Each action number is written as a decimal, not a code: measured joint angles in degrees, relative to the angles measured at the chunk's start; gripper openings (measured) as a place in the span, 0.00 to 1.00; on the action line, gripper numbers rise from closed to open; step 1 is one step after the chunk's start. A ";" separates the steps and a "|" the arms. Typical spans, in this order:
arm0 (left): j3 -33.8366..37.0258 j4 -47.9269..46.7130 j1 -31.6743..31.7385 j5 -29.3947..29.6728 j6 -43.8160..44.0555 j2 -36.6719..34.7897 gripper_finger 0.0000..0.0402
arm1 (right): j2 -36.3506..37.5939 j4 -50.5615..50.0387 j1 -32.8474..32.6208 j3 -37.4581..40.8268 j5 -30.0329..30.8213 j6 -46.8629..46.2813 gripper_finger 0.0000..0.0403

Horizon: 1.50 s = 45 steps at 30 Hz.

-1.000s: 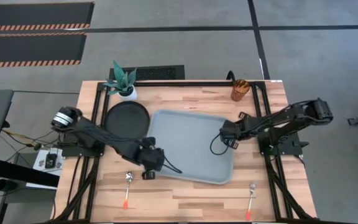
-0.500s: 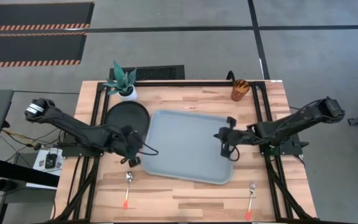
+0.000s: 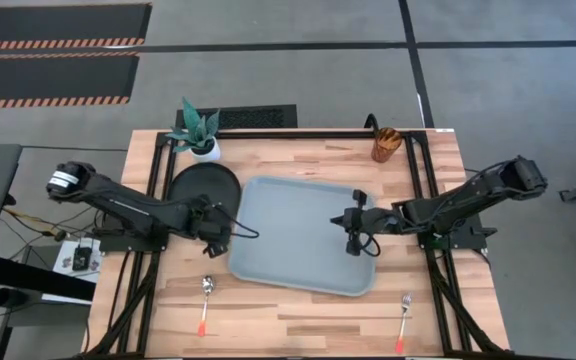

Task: Pick and place plate/cup/fork/spoon on tray
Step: Put the black plate on the gray tray

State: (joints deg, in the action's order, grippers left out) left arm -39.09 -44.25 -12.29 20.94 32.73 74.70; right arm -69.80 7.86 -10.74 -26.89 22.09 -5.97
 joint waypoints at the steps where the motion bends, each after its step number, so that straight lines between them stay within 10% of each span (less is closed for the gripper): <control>1: 0.00 -0.06 0.46 0.01 -0.50 0.90 0.35 | 0.00 0.43 0.00 -0.02 0.00 0.02 0.01; 10: -0.02 0.96 3.54 0.03 -3.92 7.79 0.32 | 0.22 0.79 -0.04 -0.11 0.04 0.28 0.01; 20: -0.68 -1.61 3.82 -0.91 -7.66 9.68 0.03 | 0.22 1.02 -0.04 -0.11 0.04 0.43 0.01; 37: -17.77 -15.51 -2.72 2.25 -6.43 9.65 0.01 | 0.22 0.01 -0.04 -0.11 0.04 -1.11 0.01; 45: -20.48 0.37 -8.04 -4.33 -8.52 9.69 0.01 | 2.35 -6.82 -2.70 -0.13 0.76 -4.79 0.01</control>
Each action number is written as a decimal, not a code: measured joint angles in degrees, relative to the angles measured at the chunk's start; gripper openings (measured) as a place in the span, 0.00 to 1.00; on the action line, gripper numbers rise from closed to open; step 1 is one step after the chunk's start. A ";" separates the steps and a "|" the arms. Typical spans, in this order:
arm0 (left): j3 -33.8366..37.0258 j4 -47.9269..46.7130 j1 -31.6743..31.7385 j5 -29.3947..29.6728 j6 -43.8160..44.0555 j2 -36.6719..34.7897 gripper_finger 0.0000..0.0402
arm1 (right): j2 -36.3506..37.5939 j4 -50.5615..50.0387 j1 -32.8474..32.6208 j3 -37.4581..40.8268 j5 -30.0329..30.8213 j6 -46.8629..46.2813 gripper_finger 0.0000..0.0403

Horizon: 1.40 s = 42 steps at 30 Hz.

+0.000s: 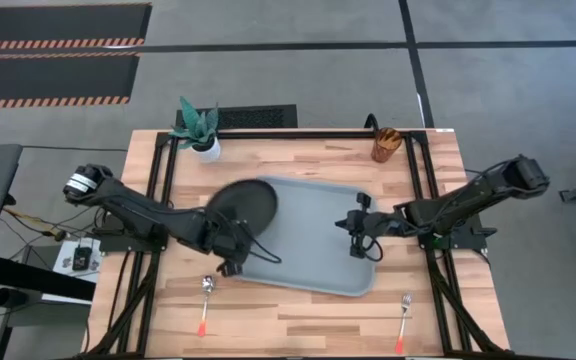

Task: Pick and place plate/cup/fork/spoon on tray
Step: Put the black plate on the gray tray

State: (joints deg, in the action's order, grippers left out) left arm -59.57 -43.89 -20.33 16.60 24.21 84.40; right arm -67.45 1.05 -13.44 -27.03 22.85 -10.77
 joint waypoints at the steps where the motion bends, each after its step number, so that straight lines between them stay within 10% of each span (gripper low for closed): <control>1: 0.00 3.25 -0.32 -0.92 -1.04 0.27 0.01 | 0.59 -0.81 -0.54 0.00 0.52 -0.29 0.01; 26: -13.16 23.24 3.31 -3.72 -18.25 23.29 0.00 | 10.51 -7.83 -6.44 0.00 8.98 -2.90 0.01; 42: -13.18 28.57 6.53 -6.41 -20.31 24.55 0.00 | 10.48 -8.07 -6.44 0.00 8.97 -2.88 0.01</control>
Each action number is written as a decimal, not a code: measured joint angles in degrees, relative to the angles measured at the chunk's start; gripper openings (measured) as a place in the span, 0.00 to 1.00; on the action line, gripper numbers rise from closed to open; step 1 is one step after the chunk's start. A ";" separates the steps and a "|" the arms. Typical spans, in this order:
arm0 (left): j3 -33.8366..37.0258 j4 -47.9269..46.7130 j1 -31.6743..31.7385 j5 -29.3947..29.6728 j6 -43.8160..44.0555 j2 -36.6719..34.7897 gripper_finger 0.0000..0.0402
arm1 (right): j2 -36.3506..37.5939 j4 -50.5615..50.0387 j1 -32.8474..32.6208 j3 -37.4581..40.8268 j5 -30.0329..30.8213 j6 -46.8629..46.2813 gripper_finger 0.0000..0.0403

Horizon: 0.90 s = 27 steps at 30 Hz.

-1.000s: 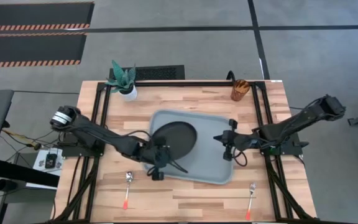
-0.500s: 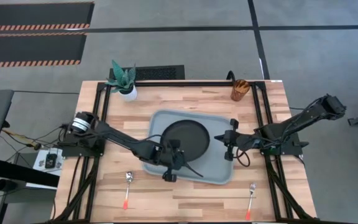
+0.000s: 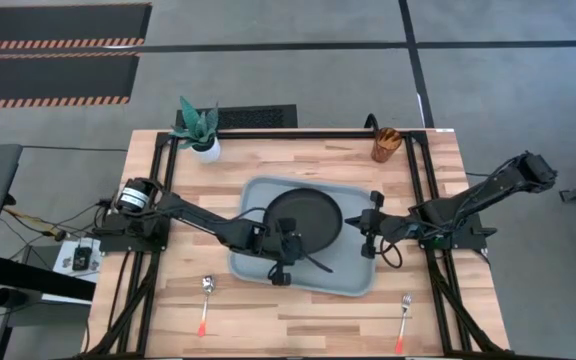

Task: Pick and place plate/cup/fork/spoon on tray
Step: Put the black plate on the gray tray

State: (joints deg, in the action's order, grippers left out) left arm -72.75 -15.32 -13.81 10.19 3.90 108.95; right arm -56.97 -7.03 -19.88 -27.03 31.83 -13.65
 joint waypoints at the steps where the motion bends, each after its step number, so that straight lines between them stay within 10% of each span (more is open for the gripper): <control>1: 0.00 0.02 0.00 -0.53 0.00 0.00 0.00 | 0.00 -0.01 0.00 0.00 0.00 0.00 0.01; 27: 0.11 0.72 0.20 -2.64 1.97 0.67 0.14 | -0.02 -0.42 0.00 0.00 -1.54 -1.39 0.01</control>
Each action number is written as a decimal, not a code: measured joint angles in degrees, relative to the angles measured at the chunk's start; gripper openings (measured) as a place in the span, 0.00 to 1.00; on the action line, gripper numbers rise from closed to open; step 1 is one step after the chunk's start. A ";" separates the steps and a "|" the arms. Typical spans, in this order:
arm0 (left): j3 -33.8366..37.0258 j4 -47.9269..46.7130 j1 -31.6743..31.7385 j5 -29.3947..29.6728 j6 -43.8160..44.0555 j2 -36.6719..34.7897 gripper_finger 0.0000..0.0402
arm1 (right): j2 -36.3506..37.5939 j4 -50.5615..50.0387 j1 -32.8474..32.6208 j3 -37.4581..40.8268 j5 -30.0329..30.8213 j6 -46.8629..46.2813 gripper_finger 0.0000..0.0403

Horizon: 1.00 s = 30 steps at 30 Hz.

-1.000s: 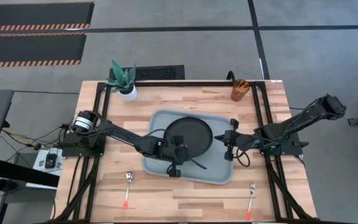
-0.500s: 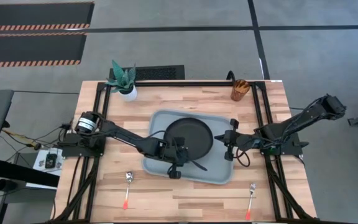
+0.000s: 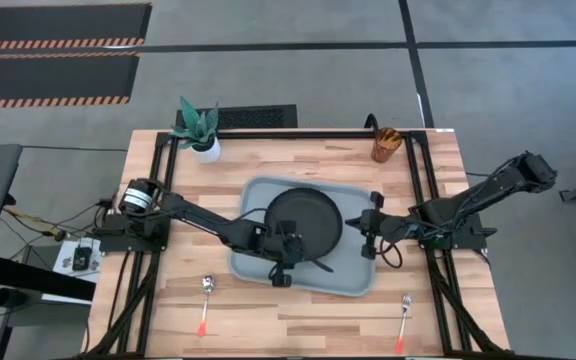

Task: Pick and place plate/cup/fork/spoon on tray
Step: Put the black plate on the gray tray, then adjust the gray tray and the black plate

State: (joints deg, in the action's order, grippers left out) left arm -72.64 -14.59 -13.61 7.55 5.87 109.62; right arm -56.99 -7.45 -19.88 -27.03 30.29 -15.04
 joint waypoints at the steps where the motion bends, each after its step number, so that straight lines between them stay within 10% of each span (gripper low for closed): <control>1: -0.02 -0.07 0.00 -0.02 0.00 -0.49 0.15 | 0.00 -0.01 0.01 0.00 -0.23 -0.01 0.01; 13: 2.51 5.20 -1.93 0.74 -2.20 -4.94 0.11 | 0.09 -16.30 0.00 -3.09 -0.42 -14.46 0.01; 24: 28.47 36.01 -2.52 -5.33 5.01 -20.53 0.01 | -2.11 -43.68 2.48 -5.18 -8.89 -42.45 0.01; 30: 40.02 35.86 -3.81 2.85 7.11 -32.76 0.00 | -7.10 -44.46 8.85 -5.16 -12.19 -43.53 0.01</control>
State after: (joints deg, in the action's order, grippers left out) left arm -32.62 21.27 -17.42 10.40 12.98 76.86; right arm -64.10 -51.91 -11.03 -32.18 18.09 -58.57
